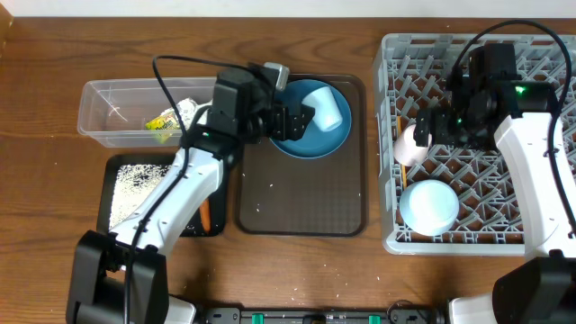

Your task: Sort waste into correct bins and load items into the dishwasher rack

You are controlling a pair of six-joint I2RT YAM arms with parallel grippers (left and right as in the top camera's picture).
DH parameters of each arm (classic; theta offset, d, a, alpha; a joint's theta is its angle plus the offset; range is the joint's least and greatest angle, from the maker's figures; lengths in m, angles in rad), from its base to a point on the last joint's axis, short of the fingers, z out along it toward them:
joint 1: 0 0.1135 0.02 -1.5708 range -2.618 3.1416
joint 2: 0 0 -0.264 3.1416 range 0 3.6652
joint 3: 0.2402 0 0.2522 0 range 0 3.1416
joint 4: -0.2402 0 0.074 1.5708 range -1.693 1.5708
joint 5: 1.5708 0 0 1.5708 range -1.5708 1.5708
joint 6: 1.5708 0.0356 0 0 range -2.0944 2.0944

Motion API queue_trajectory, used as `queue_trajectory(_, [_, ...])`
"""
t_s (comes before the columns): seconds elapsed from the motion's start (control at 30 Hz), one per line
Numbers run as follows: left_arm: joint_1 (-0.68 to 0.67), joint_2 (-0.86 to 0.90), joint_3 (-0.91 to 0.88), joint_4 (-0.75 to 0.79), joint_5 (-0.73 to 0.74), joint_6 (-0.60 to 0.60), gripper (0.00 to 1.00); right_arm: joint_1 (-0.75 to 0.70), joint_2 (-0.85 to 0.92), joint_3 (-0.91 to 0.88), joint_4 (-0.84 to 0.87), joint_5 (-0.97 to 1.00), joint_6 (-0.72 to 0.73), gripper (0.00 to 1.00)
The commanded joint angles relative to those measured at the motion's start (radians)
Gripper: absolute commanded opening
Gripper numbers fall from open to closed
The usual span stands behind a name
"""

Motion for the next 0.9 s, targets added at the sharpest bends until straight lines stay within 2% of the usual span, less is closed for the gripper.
queue_trajectory(0.0, [-0.027, -0.002, 0.003, 0.044, -0.163, 0.058, 0.85, -0.007, 0.001, 0.013, -0.001, 0.003, -0.002, 0.99])
queue_trajectory(0.3, [-0.059, 0.094, 0.003, 0.117, -0.164, 0.058, 0.85, -0.007, 0.001, 0.013, -0.001, 0.003, -0.002, 0.99])
queue_trajectory(0.47, [-0.043, 0.195, 0.005, 0.274, -0.160, 0.061, 0.84, -0.007, 0.001, 0.013, -0.001, 0.003, -0.002, 0.99])
queue_trajectory(0.57, [-0.030, 0.237, 0.019, 0.349, -0.148, 0.045, 0.78, -0.007, 0.001, 0.013, -0.001, 0.003, -0.002, 0.99])
queue_trajectory(0.87, [-0.030, 0.405, 0.110, 0.403, -0.066, 0.046, 0.78, -0.007, 0.001, 0.013, -0.001, 0.003, -0.002, 0.99])
